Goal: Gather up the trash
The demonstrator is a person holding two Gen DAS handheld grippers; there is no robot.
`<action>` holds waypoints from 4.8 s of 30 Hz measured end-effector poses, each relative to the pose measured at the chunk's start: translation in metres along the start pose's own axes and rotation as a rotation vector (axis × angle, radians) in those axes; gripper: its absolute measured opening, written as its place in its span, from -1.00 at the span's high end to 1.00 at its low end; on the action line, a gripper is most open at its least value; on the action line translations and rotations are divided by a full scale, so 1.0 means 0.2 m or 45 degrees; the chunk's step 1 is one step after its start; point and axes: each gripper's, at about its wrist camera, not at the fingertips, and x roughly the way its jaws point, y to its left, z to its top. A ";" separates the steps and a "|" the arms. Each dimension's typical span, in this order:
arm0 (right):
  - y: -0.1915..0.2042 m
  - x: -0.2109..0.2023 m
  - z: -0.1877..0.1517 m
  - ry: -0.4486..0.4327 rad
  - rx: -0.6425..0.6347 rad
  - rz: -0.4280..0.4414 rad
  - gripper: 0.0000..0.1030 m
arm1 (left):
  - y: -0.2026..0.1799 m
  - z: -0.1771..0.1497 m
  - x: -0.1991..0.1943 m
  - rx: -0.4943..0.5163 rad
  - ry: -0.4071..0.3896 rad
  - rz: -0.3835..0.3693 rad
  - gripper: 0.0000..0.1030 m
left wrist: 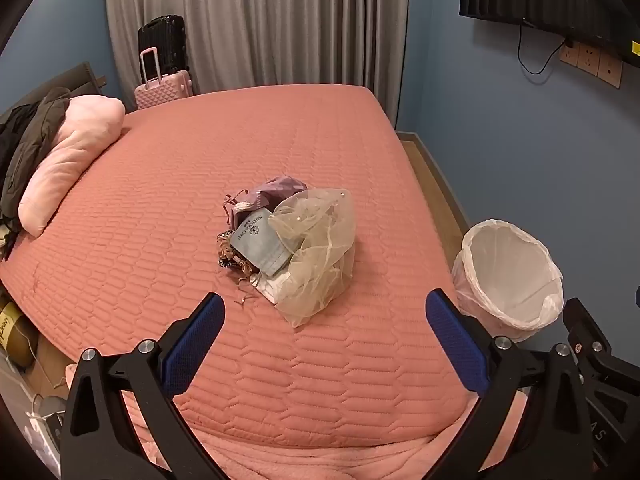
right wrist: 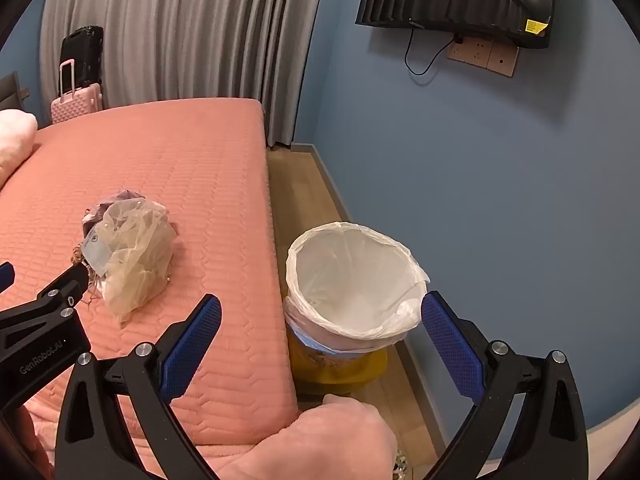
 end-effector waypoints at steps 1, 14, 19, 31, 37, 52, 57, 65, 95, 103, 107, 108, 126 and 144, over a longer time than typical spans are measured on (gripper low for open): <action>0.00 0.00 0.00 -0.001 -0.002 -0.001 -0.89 | 0.00 0.00 0.00 -0.001 0.000 0.001 -0.87; 0.01 -0.03 0.01 -0.009 -0.011 -0.006 -0.89 | 0.00 0.01 -0.01 -0.003 -0.003 0.001 -0.87; 0.00 -0.03 0.01 -0.012 -0.009 -0.013 -0.89 | 0.00 0.00 -0.01 -0.006 -0.001 0.004 -0.87; 0.00 -0.04 0.01 -0.014 -0.006 -0.013 -0.89 | 0.01 0.01 -0.01 -0.005 -0.004 0.002 -0.87; -0.01 -0.04 0.01 -0.017 -0.006 -0.017 -0.89 | 0.00 0.01 -0.01 -0.005 -0.007 0.000 -0.87; -0.01 -0.05 0.01 -0.018 -0.006 -0.019 -0.89 | -0.01 0.01 -0.02 -0.001 -0.013 0.003 -0.87; -0.01 -0.05 0.02 -0.018 -0.005 -0.020 -0.89 | -0.01 0.01 -0.02 0.002 -0.018 0.002 -0.87; -0.01 -0.05 0.02 -0.019 -0.004 -0.020 -0.89 | -0.01 0.01 -0.02 0.003 -0.021 0.002 -0.87; 0.04 -0.04 0.04 -0.054 0.036 -0.012 -0.89 | 0.06 0.02 0.04 0.043 -0.024 -0.050 -0.87; 0.20 0.04 0.08 -0.083 0.026 0.053 -0.89 | 0.22 0.07 0.15 0.033 -0.003 -0.060 -0.87; 0.31 0.12 0.10 -0.056 0.030 0.139 -0.89 | 0.35 0.09 0.24 0.032 -0.018 -0.019 -0.87; 0.34 0.14 0.11 -0.047 0.024 0.159 -0.89 | 0.38 0.10 0.26 0.027 -0.015 -0.023 -0.87; 0.91 0.65 0.17 0.186 0.031 0.490 -0.42 | 0.70 0.14 0.60 -0.036 0.035 -0.048 -0.81; 1.01 0.80 0.21 0.238 0.035 0.579 0.97 | 0.69 0.33 0.94 -0.056 0.116 -0.153 -0.43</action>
